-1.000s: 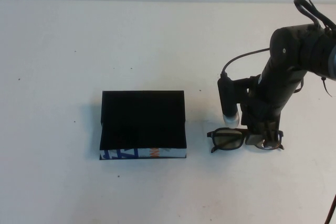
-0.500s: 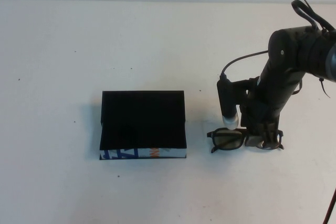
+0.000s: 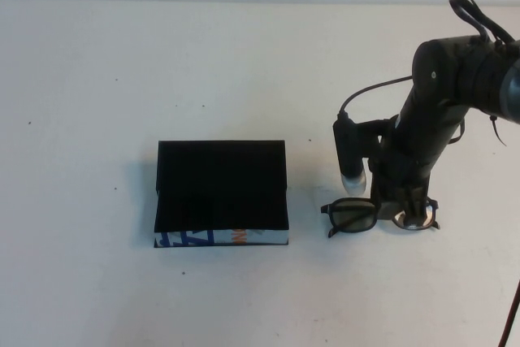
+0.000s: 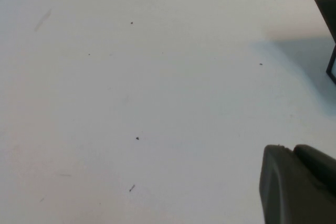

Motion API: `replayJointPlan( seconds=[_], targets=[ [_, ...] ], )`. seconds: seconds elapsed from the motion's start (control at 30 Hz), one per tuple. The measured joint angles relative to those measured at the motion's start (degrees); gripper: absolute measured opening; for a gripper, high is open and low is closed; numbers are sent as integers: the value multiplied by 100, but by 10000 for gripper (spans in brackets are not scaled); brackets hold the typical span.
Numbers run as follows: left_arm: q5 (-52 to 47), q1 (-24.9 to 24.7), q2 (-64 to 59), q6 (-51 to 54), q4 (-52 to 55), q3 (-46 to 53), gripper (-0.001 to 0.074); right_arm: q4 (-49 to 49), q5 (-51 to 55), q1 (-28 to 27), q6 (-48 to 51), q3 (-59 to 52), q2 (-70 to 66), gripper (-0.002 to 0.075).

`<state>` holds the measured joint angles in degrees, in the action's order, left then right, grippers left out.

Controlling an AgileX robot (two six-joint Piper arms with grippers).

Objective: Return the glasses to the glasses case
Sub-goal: Pick up the glasses from the table

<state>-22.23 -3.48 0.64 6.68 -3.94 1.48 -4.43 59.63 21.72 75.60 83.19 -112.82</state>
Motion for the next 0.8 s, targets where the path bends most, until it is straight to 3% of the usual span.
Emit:
replayJointPlan(
  seconds=[0.3,0.8],
  targets=[
    [0,0,0,0,0,0,-3,-34,215,0,0,38,0,81],
    [0,0,0,0,0,0,-3,-23,274,0,-14,55,-26,58]
  ],
)
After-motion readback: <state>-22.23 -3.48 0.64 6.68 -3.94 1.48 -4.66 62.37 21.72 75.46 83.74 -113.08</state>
